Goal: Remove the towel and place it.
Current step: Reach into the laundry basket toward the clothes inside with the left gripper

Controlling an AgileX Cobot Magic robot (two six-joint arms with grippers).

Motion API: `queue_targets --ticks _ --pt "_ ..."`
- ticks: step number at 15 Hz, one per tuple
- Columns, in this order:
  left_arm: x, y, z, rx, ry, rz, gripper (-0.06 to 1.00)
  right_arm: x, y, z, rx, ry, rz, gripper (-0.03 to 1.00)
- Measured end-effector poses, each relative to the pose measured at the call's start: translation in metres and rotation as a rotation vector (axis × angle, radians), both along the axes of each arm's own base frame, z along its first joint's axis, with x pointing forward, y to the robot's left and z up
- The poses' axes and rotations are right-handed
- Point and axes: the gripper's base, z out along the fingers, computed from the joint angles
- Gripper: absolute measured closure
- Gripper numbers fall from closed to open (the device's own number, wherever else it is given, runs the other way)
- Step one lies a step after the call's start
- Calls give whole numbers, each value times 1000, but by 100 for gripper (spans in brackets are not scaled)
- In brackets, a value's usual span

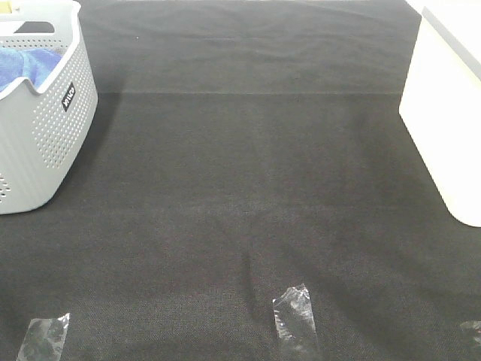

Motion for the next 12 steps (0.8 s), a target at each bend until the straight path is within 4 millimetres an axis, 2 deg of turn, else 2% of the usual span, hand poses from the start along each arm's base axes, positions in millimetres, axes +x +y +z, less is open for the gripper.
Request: queue_targets --ticks 3,5,8,9,12 --pt "39 -1 41 74 148 -85 -1 0 0 0 0 0 0 26" --pt "79 0 66 155 270 -153 -1 0 0 0 0 0 0 26" --pt "144 7 105 325 315 -223 -1 0 0 0 0 0 0 26" --pt "166 10 113 372 327 -236 -1 0 0 0 0 0 0 26" --pt "238 19 117 541 407 -297 -1 0 0 0 0 0 0 26"
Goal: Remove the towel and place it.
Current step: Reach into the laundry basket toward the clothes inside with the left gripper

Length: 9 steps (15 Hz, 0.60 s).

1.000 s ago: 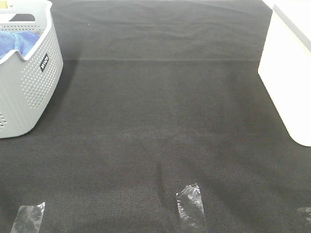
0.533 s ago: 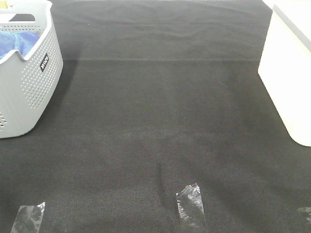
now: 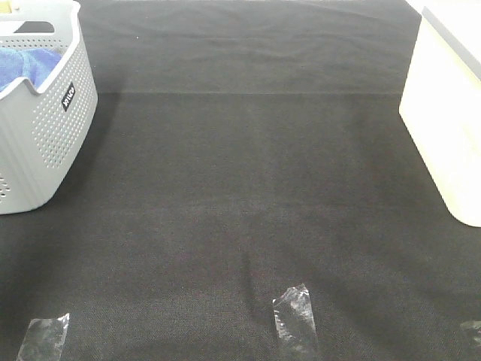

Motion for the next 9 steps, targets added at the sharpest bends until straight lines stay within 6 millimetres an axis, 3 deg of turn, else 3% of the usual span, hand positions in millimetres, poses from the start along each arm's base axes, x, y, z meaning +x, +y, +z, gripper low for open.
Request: queue_targets --ticks 2,5,6,9 --pt "47 9 -12 117 69 -13 -1 0 0 0 0 0 0 26" --pt "102 18 -41 201 161 -10 -1 0 0 0 0 0 0 26" --pt "128 20 -63 240 220 -48 -1 0 0 0 0 0 0 26" --pt "170 25 -109 311 301 -117 -1 0 0 0 0 0 0 26"
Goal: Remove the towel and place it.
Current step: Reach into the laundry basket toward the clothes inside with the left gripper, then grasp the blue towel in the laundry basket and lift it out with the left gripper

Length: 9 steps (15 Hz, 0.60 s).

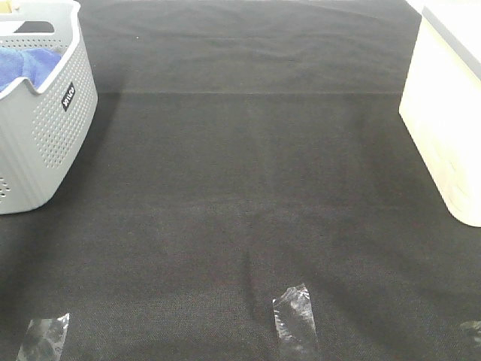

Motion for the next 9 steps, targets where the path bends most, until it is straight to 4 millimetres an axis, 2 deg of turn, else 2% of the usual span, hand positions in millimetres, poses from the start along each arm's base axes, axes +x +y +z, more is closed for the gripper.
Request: queue_targets --ticks 5,9 --pt "48 8 -75 139 57 -119 -1 0 0 0 0 0 0 26" --pt "65 8 -124 147 124 -180 -1 0 0 0 0 0 0 26"
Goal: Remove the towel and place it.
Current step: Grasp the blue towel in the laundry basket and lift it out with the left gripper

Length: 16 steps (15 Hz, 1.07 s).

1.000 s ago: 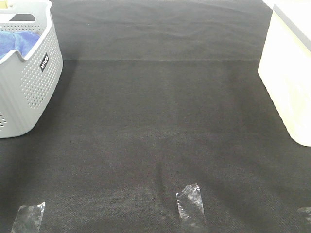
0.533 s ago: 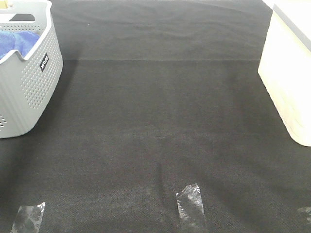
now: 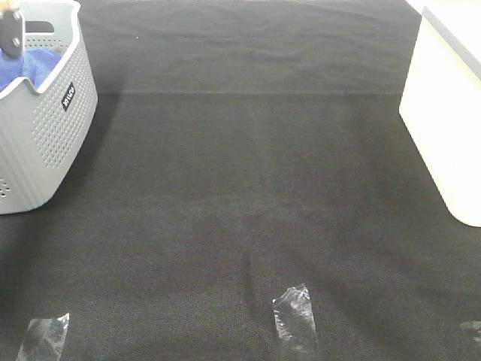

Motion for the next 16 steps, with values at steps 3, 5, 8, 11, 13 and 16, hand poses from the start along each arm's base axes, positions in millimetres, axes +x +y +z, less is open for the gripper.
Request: queue_targets --ticks 3,5,8,11,13,16 --pt "2 0 -17 0 42 -1 3 0 0 0 0 0 0 26" --pt "0 1 -20 3 72 11 29 0 0 0 0 0 0 26" --pt "6 1 -18 6 9 -4 74 0 0 0 0 0 0 26" --pt "9 0 -17 -9 -39 0 79 0 0 0 0 0 0 26" --pt "9 -1 -17 -23 -33 9 90 0 0 0 0 0 0 26" --pt "5 0 -9 -17 -29 23 94 0 0 0 0 0 0 26"
